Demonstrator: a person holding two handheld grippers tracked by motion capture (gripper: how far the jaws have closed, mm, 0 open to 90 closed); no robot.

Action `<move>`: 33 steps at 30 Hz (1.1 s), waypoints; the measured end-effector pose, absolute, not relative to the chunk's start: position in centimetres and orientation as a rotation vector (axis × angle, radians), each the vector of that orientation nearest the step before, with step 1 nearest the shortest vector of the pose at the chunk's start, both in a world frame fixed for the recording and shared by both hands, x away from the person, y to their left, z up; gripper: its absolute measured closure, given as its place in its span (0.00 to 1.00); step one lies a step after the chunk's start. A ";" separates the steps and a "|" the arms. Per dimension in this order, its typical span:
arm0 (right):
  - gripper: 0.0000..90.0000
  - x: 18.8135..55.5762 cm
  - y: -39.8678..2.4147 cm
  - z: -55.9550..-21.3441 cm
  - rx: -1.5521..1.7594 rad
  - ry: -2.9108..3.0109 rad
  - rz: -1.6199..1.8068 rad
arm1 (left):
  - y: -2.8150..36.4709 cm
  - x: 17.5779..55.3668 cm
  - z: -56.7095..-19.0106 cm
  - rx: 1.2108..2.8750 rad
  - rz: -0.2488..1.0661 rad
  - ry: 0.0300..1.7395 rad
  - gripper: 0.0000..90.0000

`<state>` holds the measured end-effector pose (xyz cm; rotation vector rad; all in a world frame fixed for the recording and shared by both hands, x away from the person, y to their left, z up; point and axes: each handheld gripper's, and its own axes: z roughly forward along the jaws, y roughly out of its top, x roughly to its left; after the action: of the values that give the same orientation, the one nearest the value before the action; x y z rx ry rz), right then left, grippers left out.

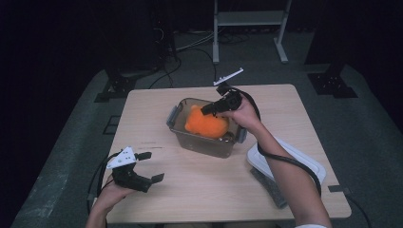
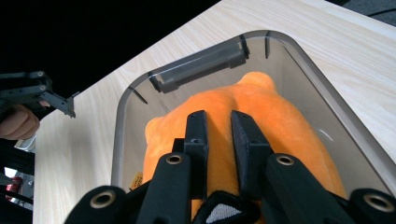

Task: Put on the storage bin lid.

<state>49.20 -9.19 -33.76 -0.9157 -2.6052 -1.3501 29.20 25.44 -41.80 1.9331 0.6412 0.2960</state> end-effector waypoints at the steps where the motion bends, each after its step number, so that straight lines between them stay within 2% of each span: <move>1: 0.85 49.2 -9.2 -33.8 -0.916 -2.605 -1.350 | 25.4 29.2 -41.8 1.932 0.296 0.642 0.03; 33: 0.84 49.6 -8.1 -35.6 -0.943 -2.600 -1.268 | 25.4 29.3 -41.8 1.935 0.298 0.639 0.03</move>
<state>49.59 -8.06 -35.64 -0.9429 -2.6005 -1.2682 29.26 25.43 -41.81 1.9353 0.6391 0.2983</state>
